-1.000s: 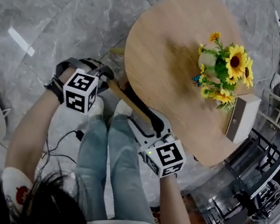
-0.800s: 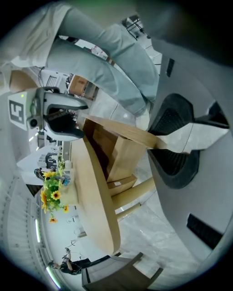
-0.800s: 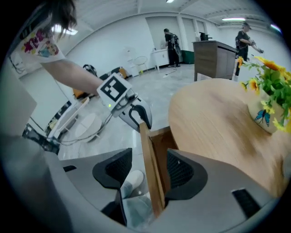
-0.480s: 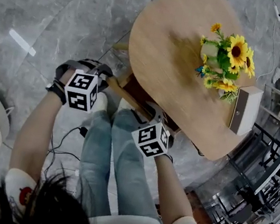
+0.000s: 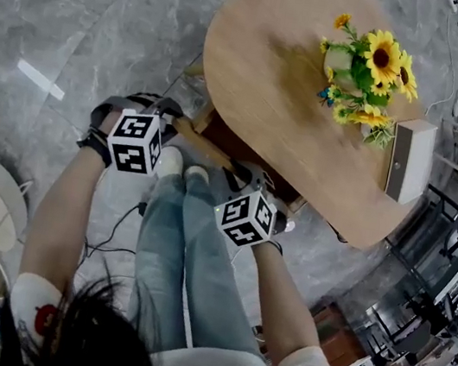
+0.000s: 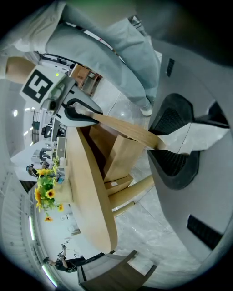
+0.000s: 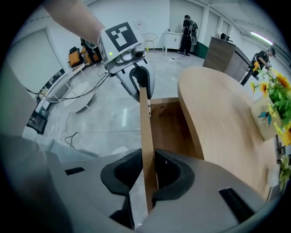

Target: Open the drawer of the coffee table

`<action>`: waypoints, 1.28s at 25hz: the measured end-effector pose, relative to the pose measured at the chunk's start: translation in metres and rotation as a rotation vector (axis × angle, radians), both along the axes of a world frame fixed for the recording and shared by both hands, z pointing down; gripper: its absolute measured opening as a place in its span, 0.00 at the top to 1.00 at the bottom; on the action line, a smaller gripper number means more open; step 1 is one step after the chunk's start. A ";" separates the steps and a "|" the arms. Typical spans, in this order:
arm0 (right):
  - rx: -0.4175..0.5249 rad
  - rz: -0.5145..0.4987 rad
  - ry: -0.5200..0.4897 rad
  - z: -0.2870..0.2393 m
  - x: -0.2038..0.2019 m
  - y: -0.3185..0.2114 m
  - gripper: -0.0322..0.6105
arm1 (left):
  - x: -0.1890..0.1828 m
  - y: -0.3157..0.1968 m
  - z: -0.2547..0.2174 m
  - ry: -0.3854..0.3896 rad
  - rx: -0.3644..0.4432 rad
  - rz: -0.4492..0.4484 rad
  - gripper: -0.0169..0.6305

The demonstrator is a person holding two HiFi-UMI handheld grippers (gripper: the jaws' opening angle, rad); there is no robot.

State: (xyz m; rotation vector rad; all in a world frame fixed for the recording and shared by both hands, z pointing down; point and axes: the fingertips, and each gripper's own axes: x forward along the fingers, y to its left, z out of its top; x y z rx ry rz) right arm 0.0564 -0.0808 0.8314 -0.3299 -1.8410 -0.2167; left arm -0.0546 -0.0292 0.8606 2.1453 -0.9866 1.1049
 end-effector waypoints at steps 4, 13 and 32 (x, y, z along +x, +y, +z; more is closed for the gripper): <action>-0.010 -0.034 -0.005 0.000 0.004 0.007 0.84 | 0.003 0.007 0.000 -0.007 -0.013 -0.014 0.83; -0.023 -0.045 -0.026 -0.001 0.019 0.032 0.84 | 0.019 0.034 -0.001 -0.023 -0.040 -0.011 0.83; -0.008 -0.055 -0.017 0.024 0.055 0.119 0.84 | 0.053 0.116 0.024 -0.096 -0.101 0.030 0.83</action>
